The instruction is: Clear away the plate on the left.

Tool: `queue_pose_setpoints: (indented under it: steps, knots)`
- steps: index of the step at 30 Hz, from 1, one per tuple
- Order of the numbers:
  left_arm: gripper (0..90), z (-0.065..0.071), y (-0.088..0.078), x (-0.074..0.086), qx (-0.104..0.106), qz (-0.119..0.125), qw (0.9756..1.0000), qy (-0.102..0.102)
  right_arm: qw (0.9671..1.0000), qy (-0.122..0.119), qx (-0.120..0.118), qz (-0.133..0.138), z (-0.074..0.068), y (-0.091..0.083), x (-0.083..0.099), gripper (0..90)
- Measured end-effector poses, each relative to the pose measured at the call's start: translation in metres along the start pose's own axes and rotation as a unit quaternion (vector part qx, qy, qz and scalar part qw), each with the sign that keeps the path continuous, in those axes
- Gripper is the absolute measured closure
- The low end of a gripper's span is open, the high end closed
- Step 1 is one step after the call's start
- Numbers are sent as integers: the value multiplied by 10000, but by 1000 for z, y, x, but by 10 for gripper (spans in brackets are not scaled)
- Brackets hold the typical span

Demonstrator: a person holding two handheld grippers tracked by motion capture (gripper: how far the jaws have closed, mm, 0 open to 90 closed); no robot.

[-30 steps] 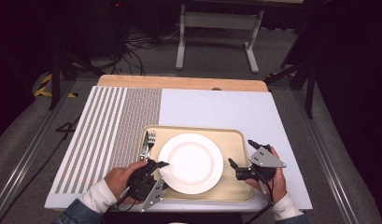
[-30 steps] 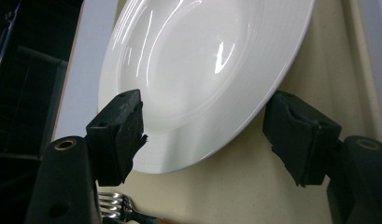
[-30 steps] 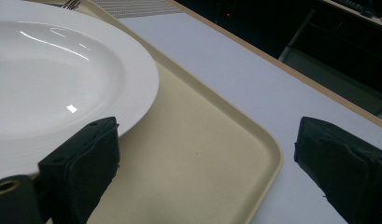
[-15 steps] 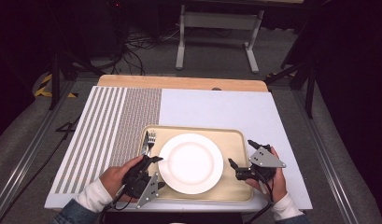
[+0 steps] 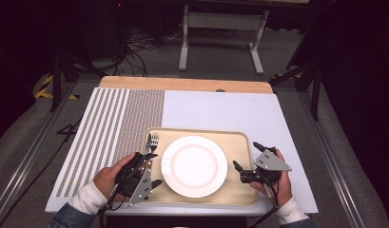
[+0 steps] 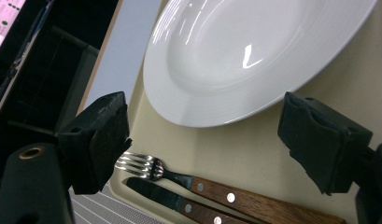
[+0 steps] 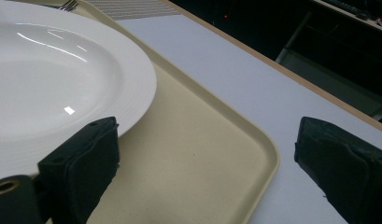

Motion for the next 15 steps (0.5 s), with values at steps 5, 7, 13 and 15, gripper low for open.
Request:
queue_pose_setpoints:
  steps: [5, 7, 13, 15]
  knots:
    - [169, -4, -3, 1, -99, 88, 9998, -113, 10000, -9, 2, 9, 0, 0, 0, 77]
    - [166, -5, -4, 1, -150, 160, 9996, -186, 10000, -8, 17, 13, 0, 0, 0, 77]
    - [155, -13, -12, 0, -327, 479, 9973, -456, 10000, -8, 18, 52, 0, -2, -2, 77]
    - [153, -16, -14, 0, -350, 572, 9965, -492, 10000, -18, 22, 65, 0, -2, -3, 77]
Point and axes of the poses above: each handheld gripper's, and its own axes: y roughly forward along the jaws, x roughly out of its underside, z roughly to its right, the point moved 5 cm from there along y, roughly forward along the jaws, and after that the axes turned 11 degrees about x, right-handed, at the moved point
